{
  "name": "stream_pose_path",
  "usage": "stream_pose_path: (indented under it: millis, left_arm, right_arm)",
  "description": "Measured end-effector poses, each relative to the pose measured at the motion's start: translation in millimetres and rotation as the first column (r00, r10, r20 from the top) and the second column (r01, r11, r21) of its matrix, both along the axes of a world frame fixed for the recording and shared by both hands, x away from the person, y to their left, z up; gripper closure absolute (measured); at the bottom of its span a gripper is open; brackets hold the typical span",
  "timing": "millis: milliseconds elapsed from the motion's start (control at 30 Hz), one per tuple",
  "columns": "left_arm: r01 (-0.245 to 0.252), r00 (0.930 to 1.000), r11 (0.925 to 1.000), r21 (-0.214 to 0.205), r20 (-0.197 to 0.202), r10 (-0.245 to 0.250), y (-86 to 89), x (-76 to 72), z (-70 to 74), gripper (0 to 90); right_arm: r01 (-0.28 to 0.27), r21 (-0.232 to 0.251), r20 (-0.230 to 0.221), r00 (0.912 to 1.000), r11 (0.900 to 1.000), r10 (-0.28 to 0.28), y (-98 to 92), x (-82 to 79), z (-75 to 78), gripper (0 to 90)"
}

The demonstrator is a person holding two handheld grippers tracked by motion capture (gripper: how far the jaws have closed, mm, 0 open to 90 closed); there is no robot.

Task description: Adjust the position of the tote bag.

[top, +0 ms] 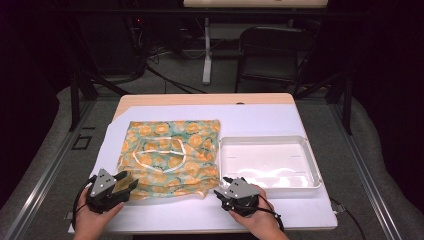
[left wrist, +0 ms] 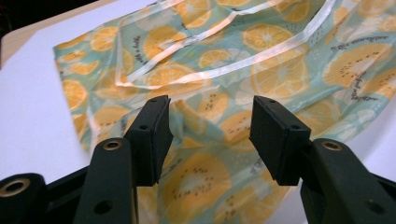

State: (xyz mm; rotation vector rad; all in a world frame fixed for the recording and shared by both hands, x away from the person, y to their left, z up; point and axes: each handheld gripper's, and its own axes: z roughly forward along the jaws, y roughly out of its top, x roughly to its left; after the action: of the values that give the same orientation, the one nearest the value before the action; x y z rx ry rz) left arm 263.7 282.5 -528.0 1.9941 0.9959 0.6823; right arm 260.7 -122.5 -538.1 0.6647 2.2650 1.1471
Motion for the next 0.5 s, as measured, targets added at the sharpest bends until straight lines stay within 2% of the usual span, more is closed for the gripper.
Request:
stream_pose_path:
  millis: [67, 167, 200, 300, 433, 500]
  left_arm:
    - [-0.014, 0.9998, 0.9999, -0.01, -0.012, 0.014, 3.8, -3.9, 0.5, 47.1]
    - [-0.037, 0.9993, 0.9993, -0.011, -0.01, 0.037, 8.0, -7.5, 0.4, 47.0]
    - [-0.046, 0.9989, 0.9987, -0.02, -0.014, 0.045, 11.0, -9.6, 0.0, 47.3]
    - [-0.081, 0.9966, 0.9957, -0.045, -0.016, 0.08, 20.4, -17.5, 0.1, 48.9]
    - [-0.111, 0.9936, 0.9923, -0.055, -0.026, 0.11, 27.7, -22.9, 0.1, 49.5]
    - [-0.131, 0.9906, 0.9889, -0.069, -0.047, 0.128, 33.0, -26.6, -0.8, 49.5]
  right_arm:
    - [-0.015, 0.005, -0.004, 0.9999, 0.9999, 0.015, 3.2, 1.4, 0.6, 48.0]
    - [-0.018, 0.009, -0.005, 0.9998, 0.9998, 0.018, 7.1, 1.8, 0.8, 48.3]
    - [-0.025, 0.009, -0.011, 0.9996, 0.9997, 0.025, 10.7, 2.4, 2.1, 52.9]
    - [-0.056, 0.025, -0.062, 0.9964, 0.9981, 0.057, 15.7, 6.1, 1.8, 56.4]
    - [-0.083, 0.011, -0.085, 0.9929, 0.9965, 0.083, 21.6, 9.4, 0.6, 57.1]
    - [-0.102, -0.006, -0.103, 0.9896, 0.9948, 0.101, 26.9, 11.1, -0.2, 57.3]
